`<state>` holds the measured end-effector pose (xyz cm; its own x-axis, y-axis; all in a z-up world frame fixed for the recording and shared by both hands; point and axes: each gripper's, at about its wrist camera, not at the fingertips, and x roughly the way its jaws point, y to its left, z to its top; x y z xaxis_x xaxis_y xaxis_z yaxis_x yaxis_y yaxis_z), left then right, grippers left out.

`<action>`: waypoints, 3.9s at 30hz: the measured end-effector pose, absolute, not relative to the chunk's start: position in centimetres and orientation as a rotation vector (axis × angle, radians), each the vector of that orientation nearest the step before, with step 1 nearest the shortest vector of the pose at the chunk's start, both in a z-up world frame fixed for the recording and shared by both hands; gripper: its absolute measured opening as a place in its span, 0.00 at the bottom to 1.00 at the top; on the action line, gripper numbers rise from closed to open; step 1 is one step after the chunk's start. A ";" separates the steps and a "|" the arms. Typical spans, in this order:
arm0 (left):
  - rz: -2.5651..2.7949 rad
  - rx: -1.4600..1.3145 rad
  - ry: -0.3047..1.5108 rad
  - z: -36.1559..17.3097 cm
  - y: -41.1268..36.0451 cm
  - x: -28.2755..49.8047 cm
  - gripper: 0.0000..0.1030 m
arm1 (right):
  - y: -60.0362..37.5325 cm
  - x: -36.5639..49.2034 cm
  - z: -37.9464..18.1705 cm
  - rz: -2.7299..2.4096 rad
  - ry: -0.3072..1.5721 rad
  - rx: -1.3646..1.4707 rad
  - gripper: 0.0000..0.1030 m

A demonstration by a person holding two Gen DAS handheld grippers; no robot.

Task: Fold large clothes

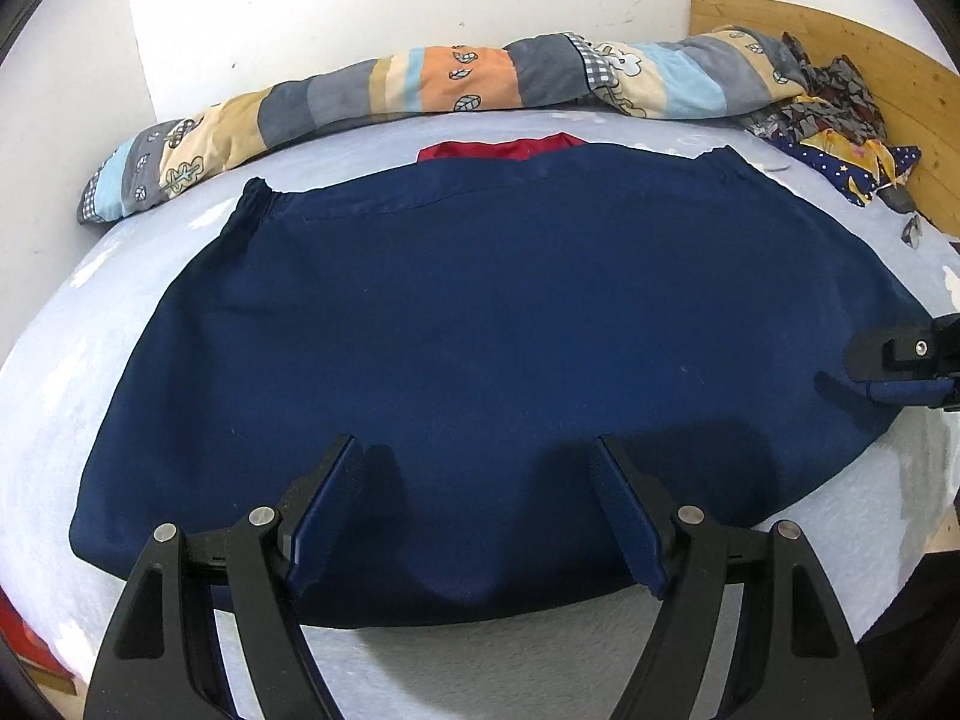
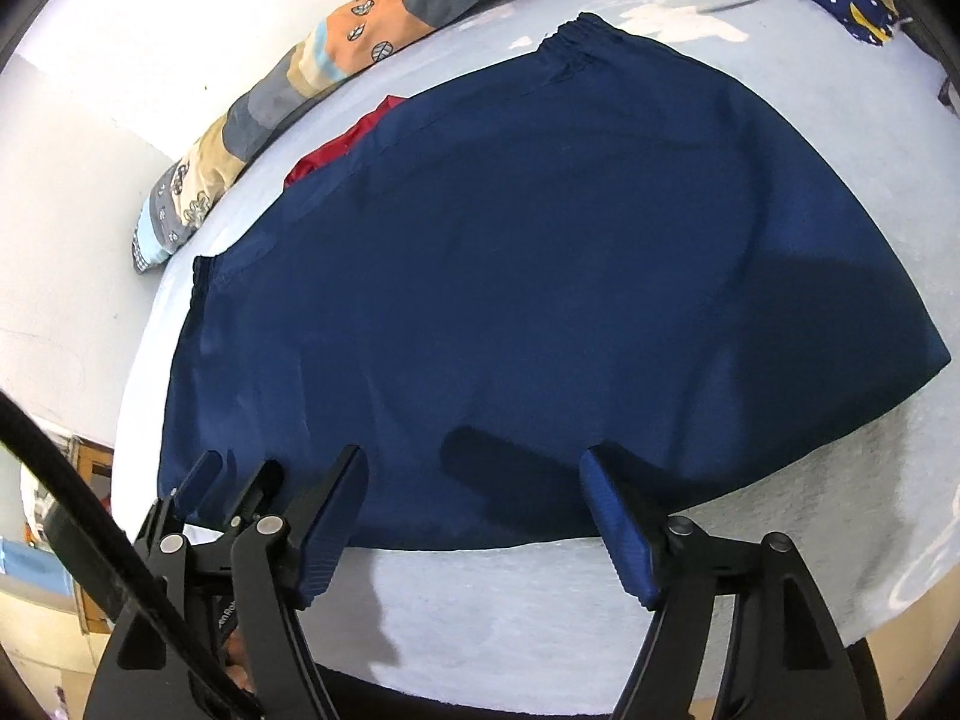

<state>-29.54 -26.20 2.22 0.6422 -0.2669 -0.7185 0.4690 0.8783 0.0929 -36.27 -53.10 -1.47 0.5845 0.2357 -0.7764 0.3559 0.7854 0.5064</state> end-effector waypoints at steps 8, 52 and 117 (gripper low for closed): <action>-0.421 0.292 0.756 2.4 -26.3 -29.9 0.75 | -52.9 -36.0 -1.4 -0.075 0.966 0.693 0.77; -0.495 0.338 0.388 10.9 -27.0 -34.5 0.75 | -53.1 -35.9 -1.4 -0.074 0.962 0.715 0.78; -0.460 0.153 0.874 3.7 -24.1 -27.0 0.77 | -62.0 -37.5 -5.5 -0.232 0.600 0.737 0.70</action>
